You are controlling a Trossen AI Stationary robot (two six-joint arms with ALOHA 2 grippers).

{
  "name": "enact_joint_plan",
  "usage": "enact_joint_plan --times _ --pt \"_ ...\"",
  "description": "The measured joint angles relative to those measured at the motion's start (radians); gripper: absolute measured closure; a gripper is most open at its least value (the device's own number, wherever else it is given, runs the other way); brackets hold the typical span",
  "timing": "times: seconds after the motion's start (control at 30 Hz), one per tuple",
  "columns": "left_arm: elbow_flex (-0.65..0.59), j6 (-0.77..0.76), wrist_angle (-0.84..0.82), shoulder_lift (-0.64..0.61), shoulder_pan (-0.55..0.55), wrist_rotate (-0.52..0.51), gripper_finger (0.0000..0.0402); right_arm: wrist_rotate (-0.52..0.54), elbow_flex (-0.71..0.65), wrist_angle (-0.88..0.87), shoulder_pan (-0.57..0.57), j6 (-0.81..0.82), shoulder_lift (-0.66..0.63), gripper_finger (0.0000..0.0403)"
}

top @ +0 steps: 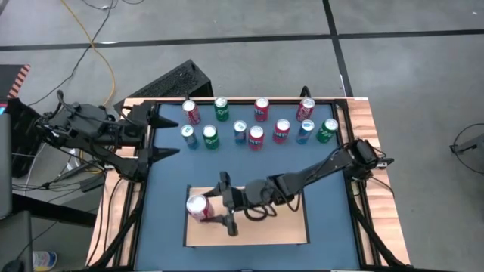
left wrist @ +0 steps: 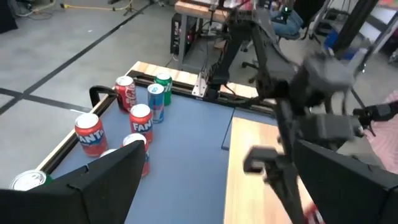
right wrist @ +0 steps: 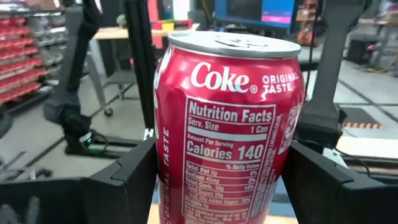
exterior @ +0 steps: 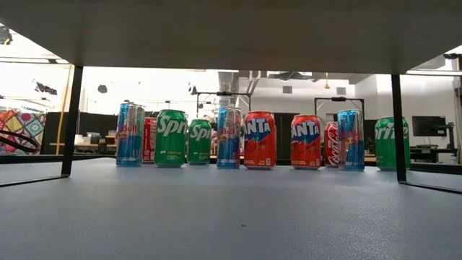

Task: Place canned beverage on shelf
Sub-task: Put the bottom red soda can on the shelf

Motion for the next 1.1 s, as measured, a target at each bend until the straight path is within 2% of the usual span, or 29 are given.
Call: enact_joint_plan --times 0.2,0.27,0.53,1.1 --pt "0.000 -0.030 0.015 -0.005 0.000 0.015 0.0010 0.098 0.064 -0.006 0.033 0.002 0.075 0.0117" --pt "0.000 -0.030 0.014 -0.010 0.000 0.019 0.0010 0.116 0.101 0.044 0.039 0.011 0.106 0.0117" --pt "0.000 -0.027 0.013 -0.029 0.000 0.020 0.0010 0.263 0.124 0.033 0.104 0.046 0.118 0.0117" --pt "0.000 0.000 0.009 -0.032 0.000 0.032 0.0010 0.401 0.151 0.117 0.156 0.136 0.219 0.0117"
